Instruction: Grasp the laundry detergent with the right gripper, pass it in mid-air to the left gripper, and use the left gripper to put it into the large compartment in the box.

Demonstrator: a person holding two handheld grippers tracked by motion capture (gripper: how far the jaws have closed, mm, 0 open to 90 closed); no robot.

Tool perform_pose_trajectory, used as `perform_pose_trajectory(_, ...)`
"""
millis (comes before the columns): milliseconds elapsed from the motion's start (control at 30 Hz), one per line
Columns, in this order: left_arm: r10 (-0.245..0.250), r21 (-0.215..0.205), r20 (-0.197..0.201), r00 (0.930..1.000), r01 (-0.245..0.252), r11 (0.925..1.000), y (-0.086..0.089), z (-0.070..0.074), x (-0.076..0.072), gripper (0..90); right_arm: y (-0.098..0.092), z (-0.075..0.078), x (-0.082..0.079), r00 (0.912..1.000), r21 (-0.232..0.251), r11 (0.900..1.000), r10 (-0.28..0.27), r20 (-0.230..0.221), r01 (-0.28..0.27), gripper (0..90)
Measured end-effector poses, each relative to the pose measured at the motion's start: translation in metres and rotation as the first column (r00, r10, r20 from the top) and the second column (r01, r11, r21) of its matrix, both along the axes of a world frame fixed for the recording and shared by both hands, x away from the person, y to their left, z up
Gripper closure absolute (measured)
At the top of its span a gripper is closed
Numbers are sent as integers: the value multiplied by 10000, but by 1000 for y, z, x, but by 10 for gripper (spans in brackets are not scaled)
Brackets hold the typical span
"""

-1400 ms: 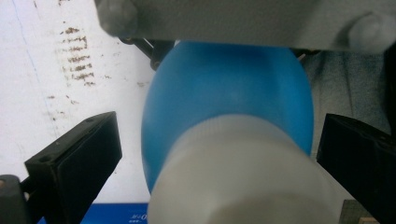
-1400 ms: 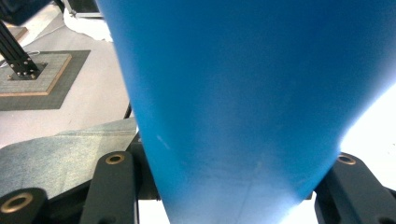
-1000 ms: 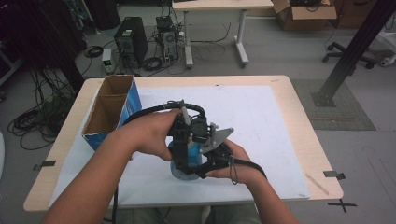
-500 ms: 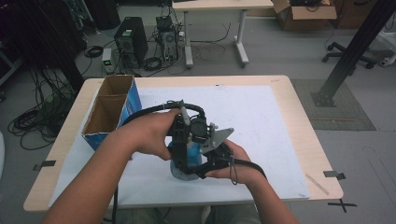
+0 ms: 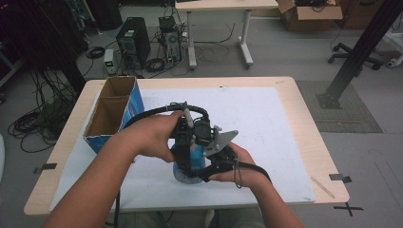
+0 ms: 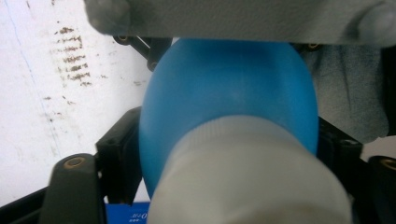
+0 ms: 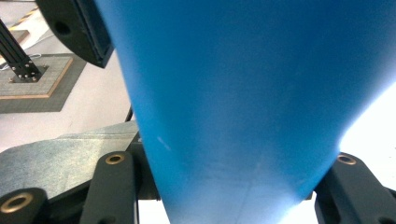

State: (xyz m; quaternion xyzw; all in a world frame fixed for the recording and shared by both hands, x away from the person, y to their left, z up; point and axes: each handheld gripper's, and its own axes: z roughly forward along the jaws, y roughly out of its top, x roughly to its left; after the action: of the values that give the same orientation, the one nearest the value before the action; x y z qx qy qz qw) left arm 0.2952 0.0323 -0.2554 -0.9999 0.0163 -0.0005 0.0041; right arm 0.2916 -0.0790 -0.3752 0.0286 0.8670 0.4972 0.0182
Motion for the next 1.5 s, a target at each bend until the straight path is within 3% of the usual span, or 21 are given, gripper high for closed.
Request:
perform_pose_trajectory(400,-160,57,59,9999,159,9999,-1,0,0,373,-1,0,0,9999,22,10000,36,104,-36,449)
perform_pose_trajectory(567,-220,113,211,9995,218,9997,-2,0,-1,378,-1,0,0,9998,35,10000,16,194,-17,449)
perform_pose_trajectory(767,-241,547,365,9990,220,9983,-4,-1,-2,382,-2,0,-1,9998,41,10000,-50,168,49,450)
perform_pose_trajectory(833,-203,459,367,9991,186,9988,-3,0,-2,383,-2,1,-2,10000,159,9998,-73,-40,74,450)
perform_pose_trajectory(1067,-182,312,370,9991,170,9994,-3,3,-2,385,-4,3,-1,9998,124,9999,-104,170,102,450)
perform_pose_trajectory(1433,-103,461,316,9994,88,9989,-4,6,-2,387,-2,4,-3,9996,246,9997,-46,278,39,431)
perform_pose_trajectory(1500,-115,503,362,9993,97,9987,-4,6,-2,387,-1,4,-2,9996,339,9994,-46,264,37,389)
